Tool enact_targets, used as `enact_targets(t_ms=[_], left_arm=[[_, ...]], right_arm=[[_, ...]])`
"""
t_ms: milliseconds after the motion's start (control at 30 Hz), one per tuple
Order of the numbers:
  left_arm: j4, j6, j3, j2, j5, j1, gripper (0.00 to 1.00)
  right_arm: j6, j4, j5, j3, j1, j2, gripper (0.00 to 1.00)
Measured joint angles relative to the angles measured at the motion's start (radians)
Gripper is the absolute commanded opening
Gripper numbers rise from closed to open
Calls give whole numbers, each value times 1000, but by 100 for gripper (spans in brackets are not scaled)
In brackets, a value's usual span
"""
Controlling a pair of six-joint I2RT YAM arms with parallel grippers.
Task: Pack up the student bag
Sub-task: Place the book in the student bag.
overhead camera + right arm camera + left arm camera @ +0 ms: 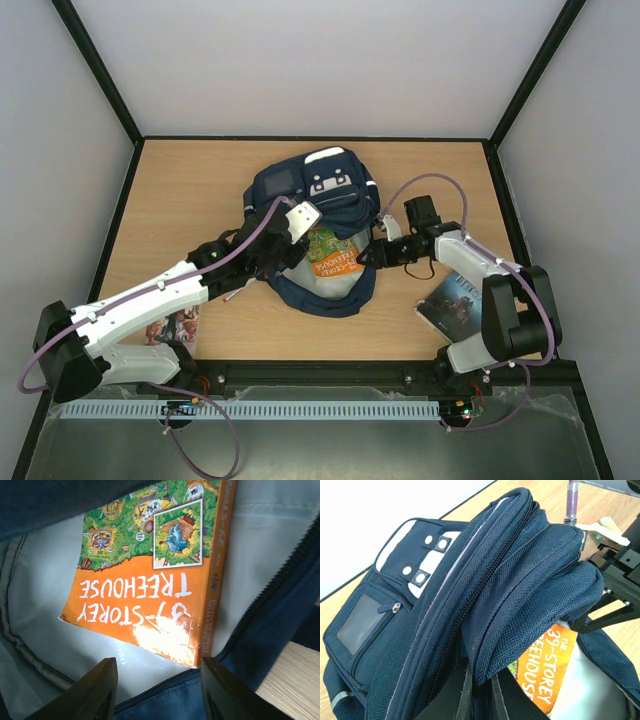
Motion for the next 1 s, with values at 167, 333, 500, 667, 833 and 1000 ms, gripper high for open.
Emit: enact_targets(t_ms=[167,333,500,667,833,1000], left_arm=[[3,0,-2,0,2,0,2],[5,0,-2,0,6,0,2],[10,0,-2,7,17,1,2],[33,-8,-2,39,37,2,2],[53,-15,-5,45,43,7,2],[55,-19,-13,45,52,7,2]], right_arm=[[42,5,-15,32,0,68,57],[68,10,-1,65,0,171,63],[80,7,-39,103,0,282,67],[83,8,-175,143,-12,381,69],[64,-14,-361,189,-17,480,66],[38,-68,-441,210,-5,512,64]])
